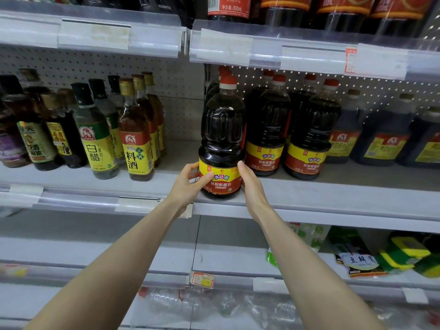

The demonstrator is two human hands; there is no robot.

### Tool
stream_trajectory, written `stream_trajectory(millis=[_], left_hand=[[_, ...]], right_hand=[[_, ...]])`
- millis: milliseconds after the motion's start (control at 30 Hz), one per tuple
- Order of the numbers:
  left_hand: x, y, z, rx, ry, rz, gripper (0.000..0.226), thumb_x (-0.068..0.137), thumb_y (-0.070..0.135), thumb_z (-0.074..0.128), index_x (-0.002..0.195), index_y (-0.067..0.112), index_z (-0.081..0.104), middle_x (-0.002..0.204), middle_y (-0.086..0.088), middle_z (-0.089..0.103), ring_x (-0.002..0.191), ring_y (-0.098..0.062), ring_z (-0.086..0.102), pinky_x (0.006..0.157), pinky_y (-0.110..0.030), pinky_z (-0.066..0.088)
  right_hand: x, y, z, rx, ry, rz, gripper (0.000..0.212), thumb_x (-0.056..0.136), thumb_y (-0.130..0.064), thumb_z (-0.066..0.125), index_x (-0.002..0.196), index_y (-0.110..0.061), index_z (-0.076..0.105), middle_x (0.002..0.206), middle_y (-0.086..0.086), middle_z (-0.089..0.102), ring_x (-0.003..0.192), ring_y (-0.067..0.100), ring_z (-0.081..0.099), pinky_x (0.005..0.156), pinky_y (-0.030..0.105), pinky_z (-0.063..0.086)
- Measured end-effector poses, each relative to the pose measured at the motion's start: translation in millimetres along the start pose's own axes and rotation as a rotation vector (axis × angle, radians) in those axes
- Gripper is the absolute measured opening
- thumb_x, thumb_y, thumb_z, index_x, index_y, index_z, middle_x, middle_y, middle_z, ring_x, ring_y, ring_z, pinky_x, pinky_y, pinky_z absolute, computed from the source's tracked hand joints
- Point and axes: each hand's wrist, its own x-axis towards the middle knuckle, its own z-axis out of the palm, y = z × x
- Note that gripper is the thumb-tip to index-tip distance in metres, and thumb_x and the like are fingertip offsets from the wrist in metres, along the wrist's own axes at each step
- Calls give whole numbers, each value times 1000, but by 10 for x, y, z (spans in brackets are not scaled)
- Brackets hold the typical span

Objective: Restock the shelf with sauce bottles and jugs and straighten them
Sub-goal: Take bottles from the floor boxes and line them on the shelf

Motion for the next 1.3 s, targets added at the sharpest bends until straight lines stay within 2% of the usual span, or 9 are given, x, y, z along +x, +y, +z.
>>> stream_trajectory(millis=[167,400,533,700,867,1000,1100,1200,1300], left_hand=[[-134,115,19,11,30,28,57,87,24,68,138,15,43,133,-3,54,114,-12,53,76,-13,44],[-699,126,185,102,110,-6,53,88,34,67,134,16,49,123,-1,54,111,-15,55,84,-24,43],[-1108,-167,310,123,112,-93,51,88,35,66,132,15,51,114,-2,59,95,-7,58,69,-12,45],[-1604,-911,450,103,83,-293,49,87,39,66,130,19,51,110,1,62,93,-7,59,70,-17,45],[-2053,-1858,533,87,108,-489,40,88,27,68,122,8,57,94,-2,63,78,-4,58,68,-15,45],[-2384,-2607,567,73,105,-638,34,85,31,70,112,14,58,83,9,62,70,-3,56,61,-13,44],[-2637,-3195,566,57,97,-717,54,71,50,75,107,12,61,74,14,60,71,-6,54,67,-20,43],[-2924,-3833,541,80,89,-805,35,87,27,68,115,9,58,85,5,61,79,-7,56,71,-17,44],[-3200,-4398,513,121,48,-875,29,91,25,63,116,13,56,90,3,61,79,-4,58,60,-8,45]], right_hand=[[-110,-90,-99,-6,70,-40,63,92,-46,57,146,-17,39,144,-6,46,128,10,44,101,27,34],[-558,64,-376,-112,121,-22,50,89,-43,62,129,-14,57,126,3,62,115,18,59,102,35,45],[-896,402,-549,-126,110,60,39,90,-37,64,119,-12,62,115,4,67,104,18,64,95,33,47],[-1314,1151,-756,-128,83,200,28,92,-31,62,113,-13,63,110,4,67,97,18,64,82,25,46],[-1698,2116,-891,-123,55,381,4,91,-26,63,93,-23,64,94,-5,67,93,15,62,79,23,44],[-2005,2931,-970,-145,59,513,23,90,-25,66,107,-9,66,97,-1,67,92,11,63,81,17,45],[-2212,3555,-1015,-163,35,621,24,91,-22,65,109,-6,64,97,-3,66,92,7,61,78,10,44],[-2447,4213,-985,-198,34,732,29,91,-26,65,112,-7,64,98,-3,66,95,10,60,81,19,44],[-2711,4863,-912,-238,50,814,32,90,-26,66,112,-4,64,96,-2,67,95,13,63,81,22,45]])
